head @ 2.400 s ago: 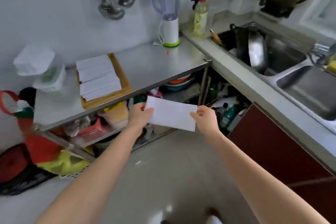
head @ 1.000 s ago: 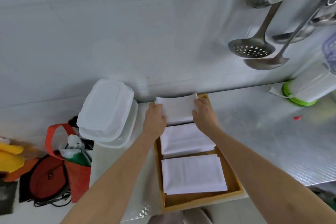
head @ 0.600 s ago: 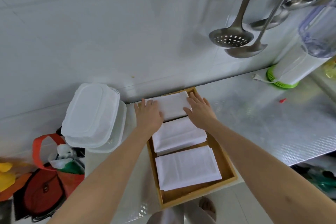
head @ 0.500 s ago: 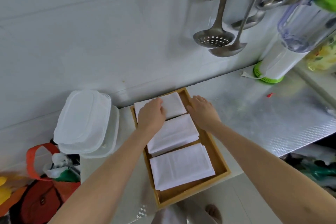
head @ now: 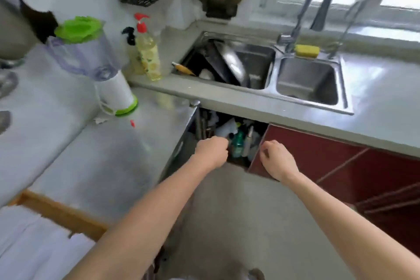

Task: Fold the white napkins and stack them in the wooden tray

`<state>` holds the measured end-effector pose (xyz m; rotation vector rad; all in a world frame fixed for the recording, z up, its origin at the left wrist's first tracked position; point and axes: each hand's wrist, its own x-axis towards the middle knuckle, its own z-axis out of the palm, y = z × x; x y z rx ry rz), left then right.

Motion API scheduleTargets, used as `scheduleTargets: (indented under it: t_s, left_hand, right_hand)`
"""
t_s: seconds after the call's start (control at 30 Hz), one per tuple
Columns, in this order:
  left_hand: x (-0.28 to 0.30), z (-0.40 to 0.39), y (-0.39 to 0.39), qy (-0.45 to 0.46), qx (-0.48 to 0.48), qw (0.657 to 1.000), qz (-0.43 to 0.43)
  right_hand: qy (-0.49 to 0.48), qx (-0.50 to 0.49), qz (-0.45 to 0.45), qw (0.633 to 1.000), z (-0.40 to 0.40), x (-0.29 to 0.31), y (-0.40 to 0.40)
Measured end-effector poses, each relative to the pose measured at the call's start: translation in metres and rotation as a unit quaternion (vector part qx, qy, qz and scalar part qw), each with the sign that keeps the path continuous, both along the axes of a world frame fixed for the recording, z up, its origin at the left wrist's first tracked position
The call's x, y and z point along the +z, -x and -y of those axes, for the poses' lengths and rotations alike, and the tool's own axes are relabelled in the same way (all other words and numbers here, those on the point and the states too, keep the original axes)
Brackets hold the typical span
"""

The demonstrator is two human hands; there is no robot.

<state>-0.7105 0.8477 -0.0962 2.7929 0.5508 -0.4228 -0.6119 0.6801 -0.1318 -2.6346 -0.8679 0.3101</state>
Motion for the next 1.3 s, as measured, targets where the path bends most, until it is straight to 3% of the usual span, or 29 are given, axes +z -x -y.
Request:
scheduleTargets:
  t_s: [0.2, 0.43, 0.67, 0.8, 0.9, 1.1, 1.3]
  left_hand:
    - [0.004, 0.217, -0.175, -0.017, -0.243, 0.970, 0.005]
    - [0.008, 0.430, -0.298, -0.025, -0.485, 0.874, 0.018]
    - [0.006, 0.588, -0.407, 0.013, -0.627, 0.777, 0.050]
    - [0.021, 0.656, -0.458, 0.004, -0.687, 0.723, 0.064]
    - [0.028, 0.709, -0.493, 0.016, -0.705, 0.707, 0.055]
    - [0.014, 0.786, -0.531, 0.012, -0.715, 0.699, 0.016]
    - [-0.006, 0.848, -0.573, 0.006, -0.677, 0.736, -0.016]
  right_hand:
    - [0.054, -0.241, 0.010, 0.969, 0.245, 0.019, -0.105]
    - [0.059, -0.483, -0.008, 0.873, 0.476, 0.019, -0.129]
    - [0.080, -0.668, 0.004, 0.740, 0.617, 0.030, -0.150]
    - [0.069, -0.720, 0.013, 0.691, 0.656, 0.040, -0.169]
    - [0.058, -0.747, 0.008, 0.662, 0.685, 0.045, -0.186]
    - [0.070, -0.762, 0.006, 0.644, 0.756, 0.036, -0.226]
    - [0.105, -0.708, 0.012, 0.698, 0.850, 0.024, -0.302]
